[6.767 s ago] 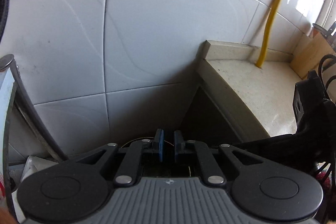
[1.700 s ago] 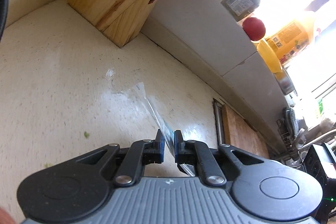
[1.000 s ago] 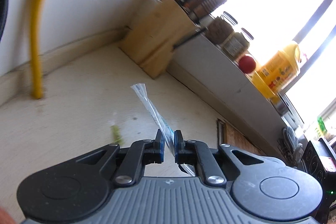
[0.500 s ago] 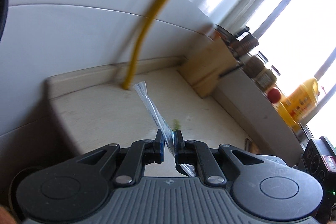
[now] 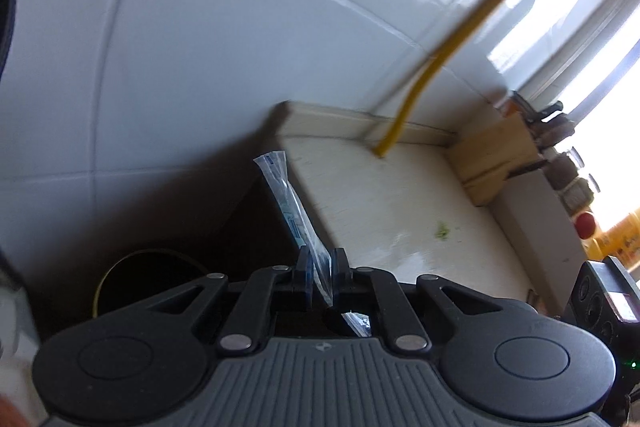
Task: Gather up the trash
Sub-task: 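Lift the clear wrapper and carry it over the black bin, then open both grippers over the black bin to drop the wrapper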
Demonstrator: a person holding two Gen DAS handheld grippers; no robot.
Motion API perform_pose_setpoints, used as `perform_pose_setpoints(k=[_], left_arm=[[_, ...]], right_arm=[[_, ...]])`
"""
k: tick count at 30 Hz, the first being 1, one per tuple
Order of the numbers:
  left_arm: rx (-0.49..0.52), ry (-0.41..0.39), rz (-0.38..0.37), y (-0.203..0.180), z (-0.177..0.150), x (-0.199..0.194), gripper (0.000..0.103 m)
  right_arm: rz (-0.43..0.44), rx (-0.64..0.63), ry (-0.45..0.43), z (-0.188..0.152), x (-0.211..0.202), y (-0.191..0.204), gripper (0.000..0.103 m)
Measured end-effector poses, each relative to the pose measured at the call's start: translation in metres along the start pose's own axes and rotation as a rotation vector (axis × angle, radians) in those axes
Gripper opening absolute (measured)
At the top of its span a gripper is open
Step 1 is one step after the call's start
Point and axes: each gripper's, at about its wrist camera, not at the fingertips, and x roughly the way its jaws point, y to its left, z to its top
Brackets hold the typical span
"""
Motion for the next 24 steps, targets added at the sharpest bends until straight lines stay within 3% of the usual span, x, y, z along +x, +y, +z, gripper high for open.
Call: perform_pose_setpoints(k=[13,21,24], left_arm=[[-0.133,0.121,0.11,0.067,-0.016,0.058,0.008],[-0.161,0.22,0.214,0.081,-0.014,0.102,0.014],[-0.138,0.266,0.267,0.086,-0.012,0.128,0.018]], right_arm=[[0.015,0.078,0.185,-0.02,0.083,0.006,0.018],[-0.043,0.095,0.281,-0.03,0.13,-0.005,0.028],[-0.062,0.112,0.306,-0.033,0.147,-0.008,0.038]])
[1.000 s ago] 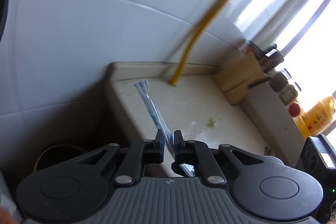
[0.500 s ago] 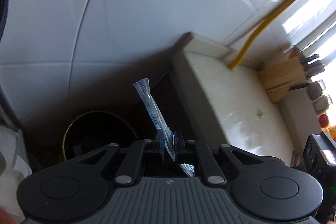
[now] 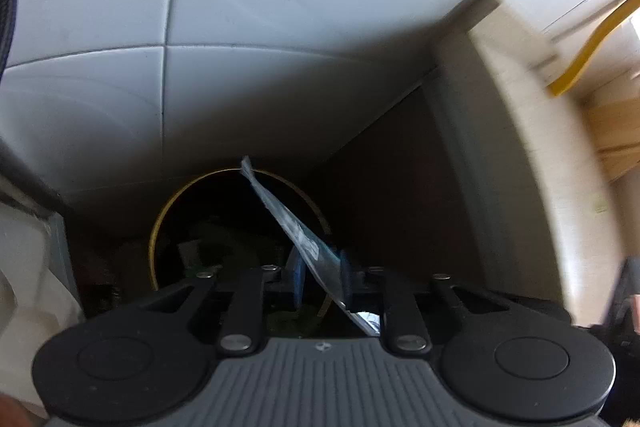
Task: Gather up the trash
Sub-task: 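Open both grippers over the black bin to drop the wrapper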
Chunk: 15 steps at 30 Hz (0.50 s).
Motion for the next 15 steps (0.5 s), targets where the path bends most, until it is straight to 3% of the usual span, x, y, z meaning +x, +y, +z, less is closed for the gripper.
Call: perform_pose_setpoints(k=[5,15], left_arm=[[-0.038,0.049,0.054,0.009,0.003,0.02,0.024],[-0.064,0.067,0.075,0.016,0.013,0.033,0.032]], right_arm=[[-0.009,0.025,0.03,0.002,0.024,-0.001,0.047],[-0.027,0.049,0.068,0.004,0.035,-0.008,0.062]])
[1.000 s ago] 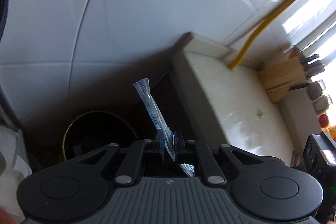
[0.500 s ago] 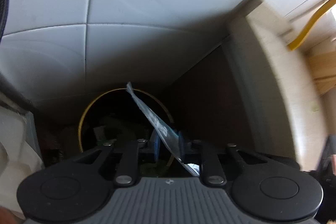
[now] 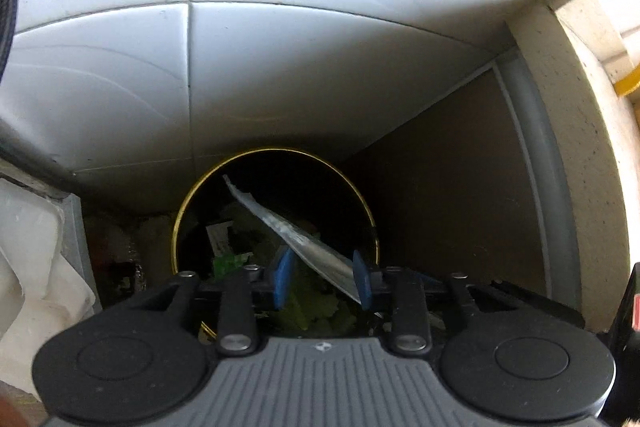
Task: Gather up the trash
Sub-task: 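Open both grippers over the black bin to drop the wrapper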
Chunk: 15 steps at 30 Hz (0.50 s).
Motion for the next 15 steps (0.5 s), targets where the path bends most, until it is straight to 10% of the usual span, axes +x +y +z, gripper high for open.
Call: perform_pose_setpoints(k=[15], left_arm=[[0.003,-0.093,0.041,0.002,0.003,-0.024,0.038]], right_arm=[[0.03,0.025,-0.013,0.001,-0.003,-0.001,0.074]])
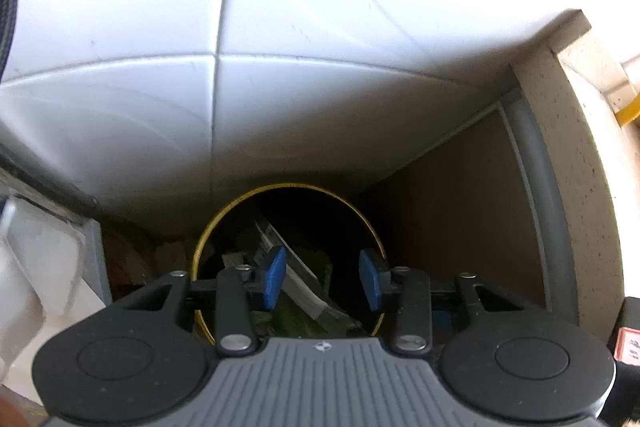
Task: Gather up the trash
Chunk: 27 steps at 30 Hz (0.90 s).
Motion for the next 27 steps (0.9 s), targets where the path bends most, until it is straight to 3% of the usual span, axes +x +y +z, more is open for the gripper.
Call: perform_pose_setpoints(k=[4,6,8,12,20,27], left_arm=[[0.03,-0.043,0.042,-0.001,0.003,-0.007,0.039],[0.054,-0.071,0.076,-0.002,0.002,-0.013,0.039],[0.058,-0.113,0.091,-0.003,0.0,-0.024,0.039],[0.064,-0.185,0.124,-0.005,-0.014,-0.048,0.041],[0.119,-0.29,0.114,-0.029,-0.038,-0.099,0.046],[0.16,-0.329,0.087,-0.034,-0.061,-0.129,0.046]], right_arm=[[0.008,-0.012,-0.034,0.0,-0.014,0.004,0.074],[0.015,-0.019,-0.077,0.001,-0.032,0.006,0.075],[0.021,-0.024,-0.127,0.001,-0.053,0.007,0.082],[0.023,-0.04,-0.186,-0.007,-0.089,0.004,0.081],[0.062,-0.019,-0.285,-0.028,-0.149,0.003,0.083],[0.017,0.007,-0.377,-0.044,-0.192,-0.007,0.085]])
